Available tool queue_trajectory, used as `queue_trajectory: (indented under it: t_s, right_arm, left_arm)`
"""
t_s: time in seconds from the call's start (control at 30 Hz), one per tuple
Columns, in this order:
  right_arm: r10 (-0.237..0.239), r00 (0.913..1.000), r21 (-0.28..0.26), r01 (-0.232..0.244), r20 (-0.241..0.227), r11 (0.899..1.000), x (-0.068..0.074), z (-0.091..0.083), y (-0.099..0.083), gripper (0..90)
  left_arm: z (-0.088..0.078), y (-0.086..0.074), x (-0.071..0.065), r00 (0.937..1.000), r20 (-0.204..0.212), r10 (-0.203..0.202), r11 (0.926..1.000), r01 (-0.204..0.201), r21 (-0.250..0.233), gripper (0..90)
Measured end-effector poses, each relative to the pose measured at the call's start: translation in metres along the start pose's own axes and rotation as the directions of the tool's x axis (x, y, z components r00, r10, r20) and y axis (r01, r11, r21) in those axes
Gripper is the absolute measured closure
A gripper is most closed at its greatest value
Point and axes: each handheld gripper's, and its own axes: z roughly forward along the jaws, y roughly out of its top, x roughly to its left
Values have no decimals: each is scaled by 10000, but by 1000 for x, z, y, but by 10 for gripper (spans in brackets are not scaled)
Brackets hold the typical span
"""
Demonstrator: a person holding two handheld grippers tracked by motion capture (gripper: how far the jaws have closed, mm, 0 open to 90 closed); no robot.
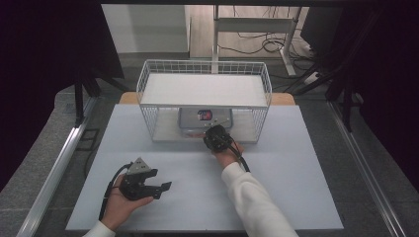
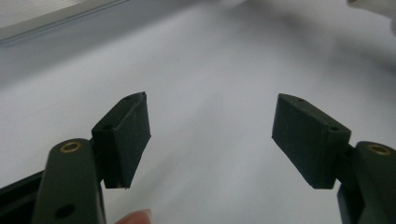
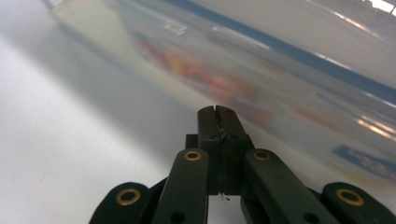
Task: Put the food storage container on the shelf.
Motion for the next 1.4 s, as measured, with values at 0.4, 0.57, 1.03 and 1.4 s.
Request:
queue_trajectory:
  t_s: [0.4, 0.57, 1.03, 1.4]
  right_arm:
    - [-1316, 9886, -248, 1301, -734, 9912, 2, -90, -43, 889]
    - [-1242, 9876, -370, 1212, -963, 9919, -10, -130, -80, 890]
    - [-443, 9932, -734, 365, -1077, 9966, -36, -181, -142, 514]
    - [-292, 9989, -847, 261, -355, 9961, -35, -176, -143, 320]
  left_arm:
    - [-1, -1, -2, 9999, -98, -42, 10000, 42, -7, 274]
    - [-2, -1, -1, 9998, -188, -50, 10000, 50, -34, 274]
    - [-5, -4, -4, 9991, -365, -236, 9996, 229, -182, 274]
    - [-7, -6, -4, 9991, -404, -163, 9997, 155, -186, 274]
